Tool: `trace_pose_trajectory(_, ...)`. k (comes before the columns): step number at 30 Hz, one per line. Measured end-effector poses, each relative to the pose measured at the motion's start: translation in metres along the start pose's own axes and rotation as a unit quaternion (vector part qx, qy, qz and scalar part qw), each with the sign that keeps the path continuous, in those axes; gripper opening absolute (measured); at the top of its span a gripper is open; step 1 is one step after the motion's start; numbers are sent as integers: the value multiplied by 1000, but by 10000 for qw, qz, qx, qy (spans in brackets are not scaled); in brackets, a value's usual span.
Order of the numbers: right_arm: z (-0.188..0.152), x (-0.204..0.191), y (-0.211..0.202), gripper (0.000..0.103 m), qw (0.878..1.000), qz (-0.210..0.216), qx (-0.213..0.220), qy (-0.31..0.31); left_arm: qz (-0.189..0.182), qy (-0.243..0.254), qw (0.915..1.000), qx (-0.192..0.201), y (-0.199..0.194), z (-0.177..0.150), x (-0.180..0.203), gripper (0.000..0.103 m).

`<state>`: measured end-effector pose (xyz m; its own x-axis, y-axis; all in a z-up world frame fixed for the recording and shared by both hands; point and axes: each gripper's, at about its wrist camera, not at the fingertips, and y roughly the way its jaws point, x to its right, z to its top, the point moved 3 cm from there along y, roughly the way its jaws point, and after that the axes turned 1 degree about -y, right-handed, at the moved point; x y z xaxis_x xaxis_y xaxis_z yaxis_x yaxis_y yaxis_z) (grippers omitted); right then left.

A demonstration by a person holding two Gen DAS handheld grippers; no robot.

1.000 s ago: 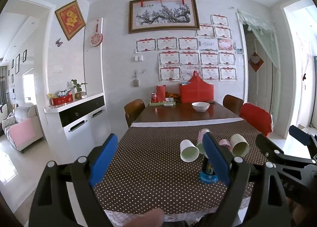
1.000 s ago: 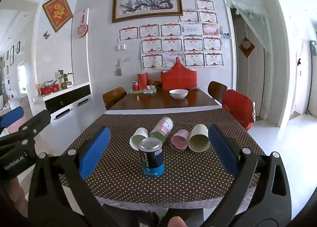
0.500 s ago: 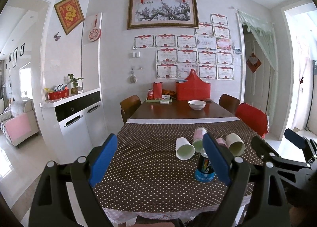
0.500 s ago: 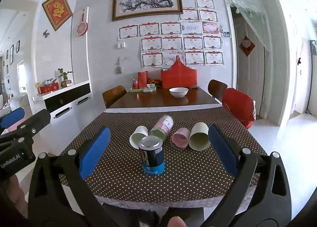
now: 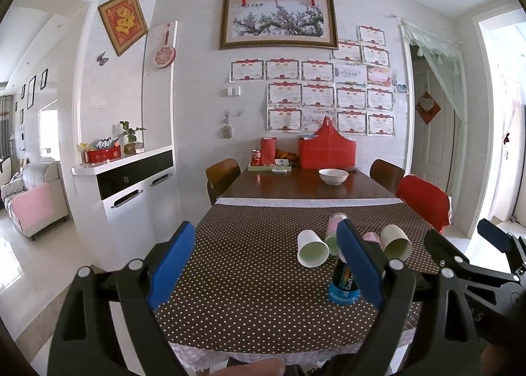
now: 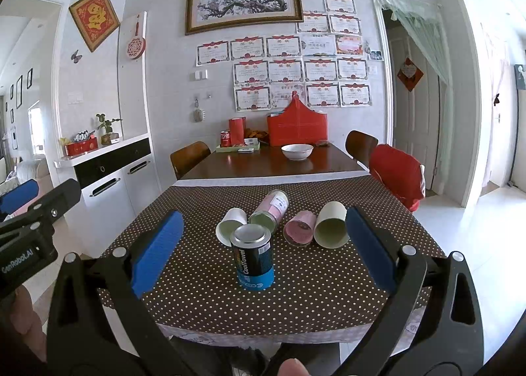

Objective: Flip cup upside down

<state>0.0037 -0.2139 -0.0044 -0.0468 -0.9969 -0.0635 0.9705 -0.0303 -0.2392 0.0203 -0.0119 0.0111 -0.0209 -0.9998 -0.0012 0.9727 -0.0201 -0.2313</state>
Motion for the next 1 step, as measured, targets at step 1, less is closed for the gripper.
trace_pose_trajectory(1, 0, 0, 0, 97, 10000, -7, -2, -6, -5, 7, 10000, -1, 0, 0, 0, 87)
